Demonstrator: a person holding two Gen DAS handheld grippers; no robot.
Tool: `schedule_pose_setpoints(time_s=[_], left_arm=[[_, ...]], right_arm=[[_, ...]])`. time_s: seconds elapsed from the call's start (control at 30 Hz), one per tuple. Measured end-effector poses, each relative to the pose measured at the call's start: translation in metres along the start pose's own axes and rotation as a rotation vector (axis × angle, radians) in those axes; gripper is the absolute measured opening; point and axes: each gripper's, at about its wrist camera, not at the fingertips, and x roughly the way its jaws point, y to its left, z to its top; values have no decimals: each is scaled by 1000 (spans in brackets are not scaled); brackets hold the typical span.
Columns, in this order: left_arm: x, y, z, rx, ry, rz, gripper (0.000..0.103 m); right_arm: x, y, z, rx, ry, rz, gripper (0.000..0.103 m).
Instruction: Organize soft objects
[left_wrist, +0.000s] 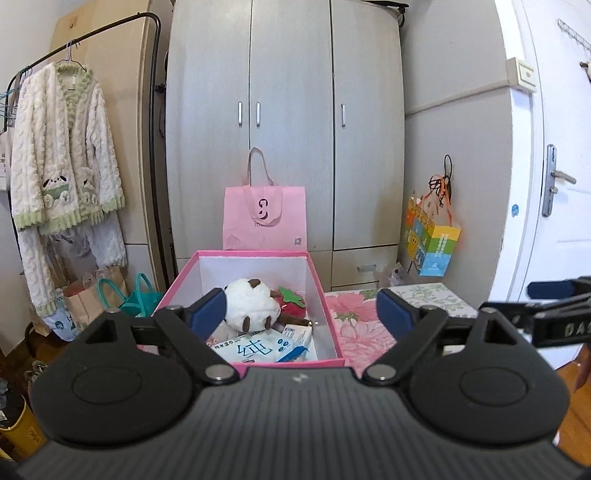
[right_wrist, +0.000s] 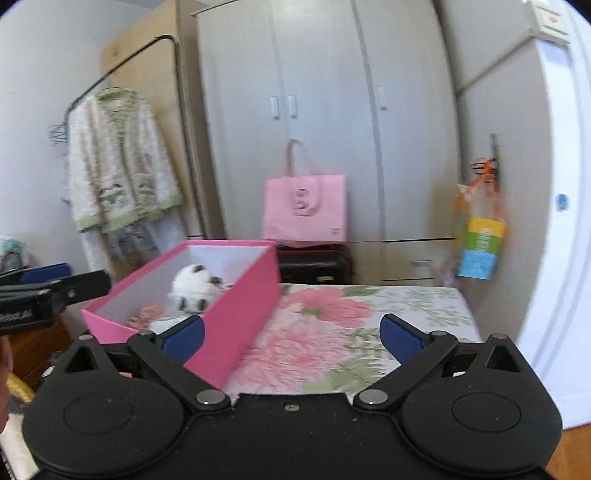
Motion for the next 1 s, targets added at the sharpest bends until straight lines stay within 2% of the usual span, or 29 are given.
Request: schedule_pose_setpoints(time_s=[0.13,0.33,0.53,0.7,1.0], left_arm=[[4,-3,-4,-6,14,0,102],[6,-3,-12,-44,38,2,103],[2,-3,-16,-60,48,-30,103],[-4,-8,-20,-49,21,-5,103],[-6,-7,-22,-43,31,43,103]], right_arm=[[-10,-4,-2,21,-10,-33,103],[-29,0,-5,18,-87,-182,103],[-40,0,-10,8,-70,-190,102],[-42,2,-15,-3,-52,-186,102],[-42,1,-22,10,-23,-189,102]])
